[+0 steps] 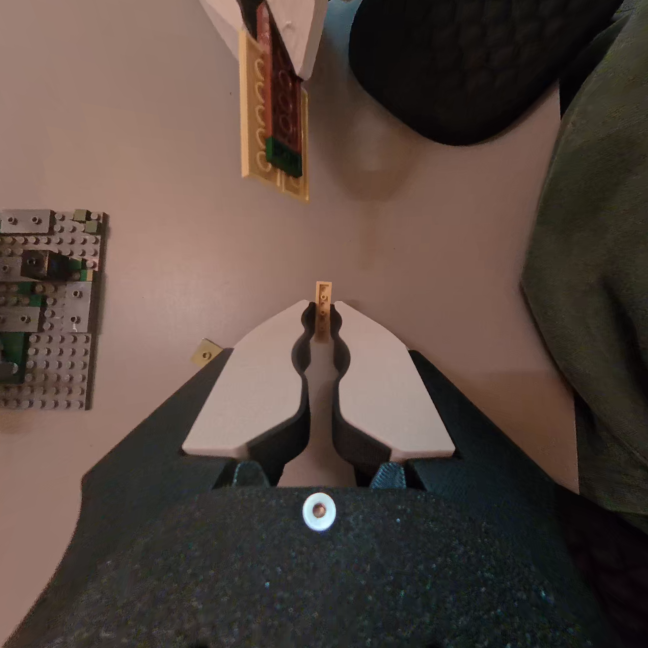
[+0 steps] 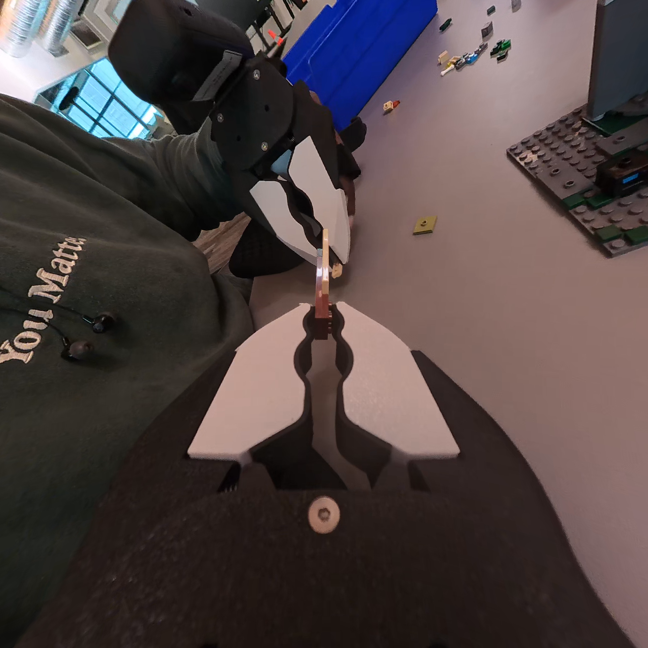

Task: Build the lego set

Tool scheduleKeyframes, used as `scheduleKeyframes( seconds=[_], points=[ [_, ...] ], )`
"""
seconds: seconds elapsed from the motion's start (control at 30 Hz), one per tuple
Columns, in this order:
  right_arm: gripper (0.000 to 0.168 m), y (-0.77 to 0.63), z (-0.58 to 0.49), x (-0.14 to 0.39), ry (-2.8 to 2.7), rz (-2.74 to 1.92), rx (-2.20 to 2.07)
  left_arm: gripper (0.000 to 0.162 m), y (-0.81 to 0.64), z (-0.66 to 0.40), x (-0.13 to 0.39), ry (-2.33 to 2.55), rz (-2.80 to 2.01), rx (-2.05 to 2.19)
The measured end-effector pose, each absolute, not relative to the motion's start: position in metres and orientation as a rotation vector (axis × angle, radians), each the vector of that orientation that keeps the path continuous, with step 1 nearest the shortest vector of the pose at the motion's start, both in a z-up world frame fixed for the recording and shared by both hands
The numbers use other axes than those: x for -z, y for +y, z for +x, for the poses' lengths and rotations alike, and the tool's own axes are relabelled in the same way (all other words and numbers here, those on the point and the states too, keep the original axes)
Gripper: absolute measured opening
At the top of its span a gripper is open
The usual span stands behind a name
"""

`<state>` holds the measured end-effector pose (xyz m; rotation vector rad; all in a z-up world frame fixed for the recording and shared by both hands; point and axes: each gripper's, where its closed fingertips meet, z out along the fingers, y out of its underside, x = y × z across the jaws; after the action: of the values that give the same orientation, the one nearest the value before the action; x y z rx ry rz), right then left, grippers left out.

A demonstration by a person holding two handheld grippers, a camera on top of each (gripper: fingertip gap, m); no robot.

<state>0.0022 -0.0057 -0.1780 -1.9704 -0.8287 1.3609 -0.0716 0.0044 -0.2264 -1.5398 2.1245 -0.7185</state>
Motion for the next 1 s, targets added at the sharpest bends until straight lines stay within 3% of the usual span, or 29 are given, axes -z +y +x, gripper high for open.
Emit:
scheduleKeyframes(
  seconds=[0.57,1.0],
  points=[
    [0.008,-0.013,-0.004,0.188,-0.955,-2.178,-1.604,0.008,-0.014,-0.065,0.206,2.17,-1.342,0.737],
    [0.008,-0.031,-0.016,0.198,-1.175,-2.374,-1.879,0.008,-0.039,-0.054,0.2,2.451,-0.86,0.48]
  ],
)
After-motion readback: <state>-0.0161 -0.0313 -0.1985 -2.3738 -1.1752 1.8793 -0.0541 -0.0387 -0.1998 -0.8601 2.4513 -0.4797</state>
